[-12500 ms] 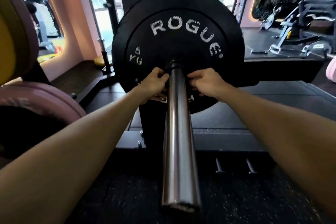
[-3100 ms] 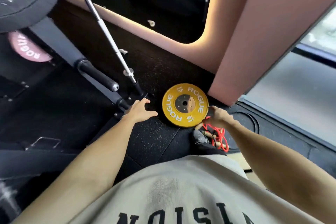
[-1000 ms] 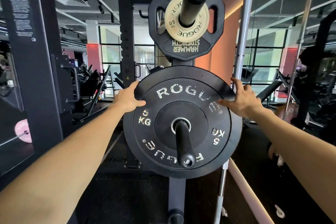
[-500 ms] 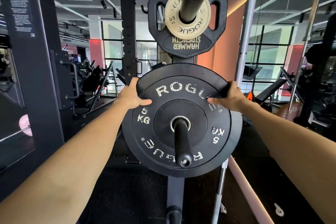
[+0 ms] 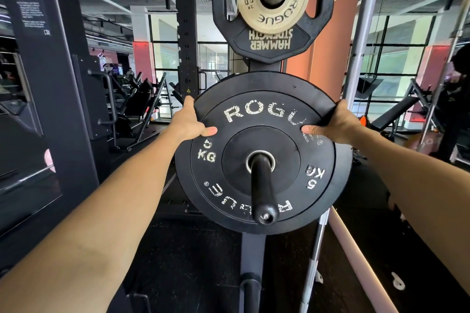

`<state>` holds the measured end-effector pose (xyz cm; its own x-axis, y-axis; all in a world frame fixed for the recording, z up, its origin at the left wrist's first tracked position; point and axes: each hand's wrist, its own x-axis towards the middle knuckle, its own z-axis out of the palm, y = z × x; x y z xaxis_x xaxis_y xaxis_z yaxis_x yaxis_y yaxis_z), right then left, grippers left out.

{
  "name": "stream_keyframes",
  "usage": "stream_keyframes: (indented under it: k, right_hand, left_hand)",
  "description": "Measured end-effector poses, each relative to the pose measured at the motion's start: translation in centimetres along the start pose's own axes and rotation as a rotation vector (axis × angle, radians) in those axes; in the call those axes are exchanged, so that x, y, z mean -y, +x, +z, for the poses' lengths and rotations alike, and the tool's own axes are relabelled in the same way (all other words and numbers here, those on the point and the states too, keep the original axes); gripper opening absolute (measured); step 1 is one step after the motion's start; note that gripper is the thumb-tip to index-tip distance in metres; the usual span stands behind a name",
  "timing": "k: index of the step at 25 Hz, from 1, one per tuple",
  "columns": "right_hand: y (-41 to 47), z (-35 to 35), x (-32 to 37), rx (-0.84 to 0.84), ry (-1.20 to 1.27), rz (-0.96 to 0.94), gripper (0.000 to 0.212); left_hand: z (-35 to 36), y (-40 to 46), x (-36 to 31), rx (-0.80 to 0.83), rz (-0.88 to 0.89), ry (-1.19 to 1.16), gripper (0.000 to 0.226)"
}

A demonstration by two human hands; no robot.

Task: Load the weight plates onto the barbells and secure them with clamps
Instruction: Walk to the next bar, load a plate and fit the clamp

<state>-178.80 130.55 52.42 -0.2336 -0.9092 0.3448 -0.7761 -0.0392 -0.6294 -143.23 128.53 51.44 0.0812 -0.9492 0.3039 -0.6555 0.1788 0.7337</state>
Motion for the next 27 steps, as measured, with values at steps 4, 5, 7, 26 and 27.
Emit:
stream_keyframes:
  k: [4,5,7,26,27]
  right_hand:
    - [-1.7,-0.7,0.1,-0.023,0.004,-0.027,0.098]
    - [-2.2,-0.9,0.1,-0.031,-0.007,-0.027,0.097]
    - [-3.1,-1.4,0.2,-0.016,-0.02,-0.026,0.098]
    - [-13.2,-5.3,-0.5,-0.009,0.239,-0.11,0.094]
    - [-14.3,-5.7,-0.3,0.0,0.243,-0.115,0.099]
  left_hand:
    - [-0.4,-1.1,0.8,-0.02,0.023,-0.042,0.083]
    - [-0.6,-1.5,0.9,-0.013,0.025,-0.044,0.085]
    - [-1.1,-2.1,1.0,0.004,0.017,-0.036,0.087]
    - [-4.9,-14.3,-2.0,-0.05,0.092,-0.144,0.069]
    - [-5.2,-15.2,-2.2,-0.057,0.091,-0.143,0.067]
